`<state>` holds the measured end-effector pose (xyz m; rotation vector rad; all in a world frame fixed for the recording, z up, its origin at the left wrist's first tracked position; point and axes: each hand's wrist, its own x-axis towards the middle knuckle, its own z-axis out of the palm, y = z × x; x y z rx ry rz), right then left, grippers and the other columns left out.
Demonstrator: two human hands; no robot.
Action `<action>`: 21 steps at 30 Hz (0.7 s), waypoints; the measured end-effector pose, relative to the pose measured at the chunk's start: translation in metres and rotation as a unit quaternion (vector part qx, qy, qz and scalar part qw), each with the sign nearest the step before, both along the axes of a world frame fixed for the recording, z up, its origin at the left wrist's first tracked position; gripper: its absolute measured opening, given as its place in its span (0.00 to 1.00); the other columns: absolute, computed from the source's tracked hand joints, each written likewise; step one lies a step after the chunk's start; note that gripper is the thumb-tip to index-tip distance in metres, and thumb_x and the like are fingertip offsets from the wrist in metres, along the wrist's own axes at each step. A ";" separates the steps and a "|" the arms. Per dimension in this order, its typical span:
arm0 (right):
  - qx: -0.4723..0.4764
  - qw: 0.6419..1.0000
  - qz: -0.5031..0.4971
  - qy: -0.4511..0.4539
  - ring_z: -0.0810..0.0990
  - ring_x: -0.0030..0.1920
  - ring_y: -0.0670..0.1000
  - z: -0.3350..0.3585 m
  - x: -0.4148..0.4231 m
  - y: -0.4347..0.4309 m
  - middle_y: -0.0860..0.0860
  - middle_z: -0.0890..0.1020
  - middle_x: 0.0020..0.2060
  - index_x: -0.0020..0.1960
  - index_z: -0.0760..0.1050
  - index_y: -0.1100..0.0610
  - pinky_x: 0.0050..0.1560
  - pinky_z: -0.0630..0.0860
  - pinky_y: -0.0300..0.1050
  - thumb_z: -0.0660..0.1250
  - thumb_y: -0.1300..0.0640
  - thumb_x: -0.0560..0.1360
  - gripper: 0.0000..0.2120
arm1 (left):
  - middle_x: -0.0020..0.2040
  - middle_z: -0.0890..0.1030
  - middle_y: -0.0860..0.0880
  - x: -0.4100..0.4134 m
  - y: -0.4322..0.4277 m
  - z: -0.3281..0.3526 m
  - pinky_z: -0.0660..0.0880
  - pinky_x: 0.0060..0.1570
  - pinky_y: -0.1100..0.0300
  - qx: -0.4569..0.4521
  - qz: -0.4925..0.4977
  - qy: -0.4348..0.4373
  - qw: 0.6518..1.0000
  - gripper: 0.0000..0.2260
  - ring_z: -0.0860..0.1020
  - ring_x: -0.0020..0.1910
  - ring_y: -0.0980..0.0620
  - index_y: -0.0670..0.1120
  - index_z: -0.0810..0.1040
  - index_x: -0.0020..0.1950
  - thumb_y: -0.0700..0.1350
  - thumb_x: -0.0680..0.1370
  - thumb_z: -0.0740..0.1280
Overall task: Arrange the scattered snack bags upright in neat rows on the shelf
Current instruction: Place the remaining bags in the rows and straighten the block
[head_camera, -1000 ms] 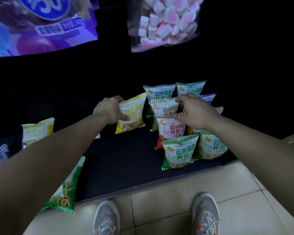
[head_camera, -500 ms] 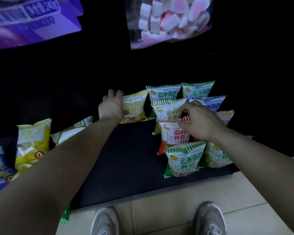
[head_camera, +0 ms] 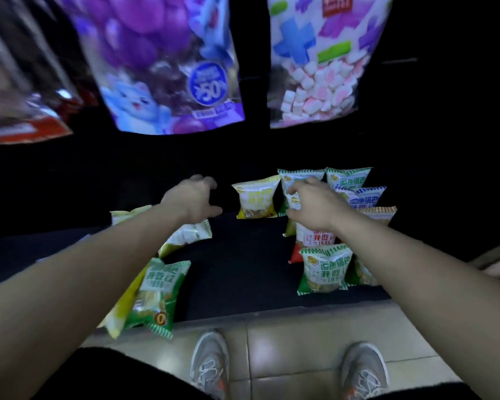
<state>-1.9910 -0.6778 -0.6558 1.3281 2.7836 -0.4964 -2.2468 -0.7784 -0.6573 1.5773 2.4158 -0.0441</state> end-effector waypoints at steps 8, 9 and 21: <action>-0.032 0.994 0.094 -0.045 0.71 0.65 0.57 0.015 -0.073 -0.100 0.53 0.71 0.66 0.72 0.68 0.50 0.59 0.74 0.53 0.66 0.45 0.76 0.26 | 0.69 0.69 0.45 -0.029 -0.165 0.018 0.73 0.60 0.52 -0.066 0.063 -0.015 0.996 0.33 0.74 0.63 0.43 0.49 0.66 0.74 0.61 0.74 0.70; -0.038 0.993 0.103 -0.053 0.72 0.65 0.57 0.009 -0.084 -0.111 0.52 0.71 0.66 0.72 0.68 0.50 0.59 0.74 0.53 0.66 0.44 0.76 0.26 | 0.69 0.69 0.45 -0.038 -0.178 0.014 0.72 0.60 0.51 -0.074 0.070 -0.028 0.994 0.33 0.73 0.64 0.43 0.49 0.66 0.74 0.61 0.74 0.69; -0.115 0.977 0.160 -0.084 0.68 0.64 0.59 -0.150 -0.220 -0.189 0.54 0.66 0.66 0.72 0.66 0.52 0.58 0.74 0.56 0.65 0.41 0.77 0.27 | 0.69 0.71 0.46 -0.135 -0.239 -0.049 0.73 0.60 0.52 -0.108 0.120 -0.139 0.977 0.30 0.75 0.61 0.45 0.52 0.69 0.72 0.62 0.73 0.70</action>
